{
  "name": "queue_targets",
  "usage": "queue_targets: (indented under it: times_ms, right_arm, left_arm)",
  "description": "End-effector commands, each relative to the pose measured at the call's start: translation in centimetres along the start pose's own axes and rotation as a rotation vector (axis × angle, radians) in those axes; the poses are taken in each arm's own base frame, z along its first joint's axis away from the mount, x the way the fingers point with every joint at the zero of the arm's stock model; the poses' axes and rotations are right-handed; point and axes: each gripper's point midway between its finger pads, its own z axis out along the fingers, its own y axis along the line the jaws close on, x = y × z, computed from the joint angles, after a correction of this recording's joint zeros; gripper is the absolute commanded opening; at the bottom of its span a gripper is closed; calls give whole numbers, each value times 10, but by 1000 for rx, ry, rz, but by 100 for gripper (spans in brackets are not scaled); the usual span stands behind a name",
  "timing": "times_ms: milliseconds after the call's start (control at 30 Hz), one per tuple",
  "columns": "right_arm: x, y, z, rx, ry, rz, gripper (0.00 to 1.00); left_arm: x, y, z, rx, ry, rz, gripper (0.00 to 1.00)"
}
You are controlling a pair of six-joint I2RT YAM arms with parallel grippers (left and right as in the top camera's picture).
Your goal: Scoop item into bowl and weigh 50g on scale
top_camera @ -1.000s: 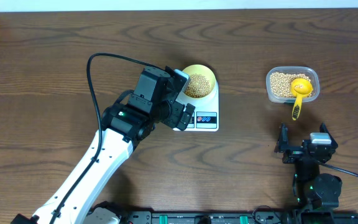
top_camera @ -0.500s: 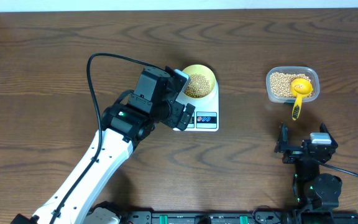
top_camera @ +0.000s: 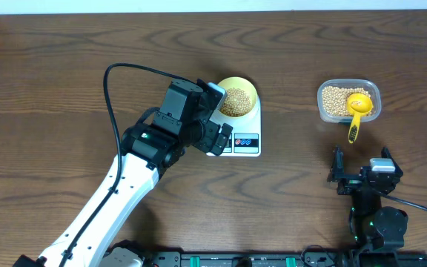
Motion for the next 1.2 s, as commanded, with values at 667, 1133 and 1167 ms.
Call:
queue_targets:
  times_ms: [667,1133,1167]
  right_arm:
    - [1,2,0,-9,-1,-8,99]
    - [1,2,0,-9,-1,-8,99]
    - [0,2,0,-9,-2,-8,99]
  left_arm:
    - [-2,4,-1,-15,-5,7,98]
    - [-5,3,-2,-15,-21,10,98]
    - [-7,3,-4,-16,-30,11,98]
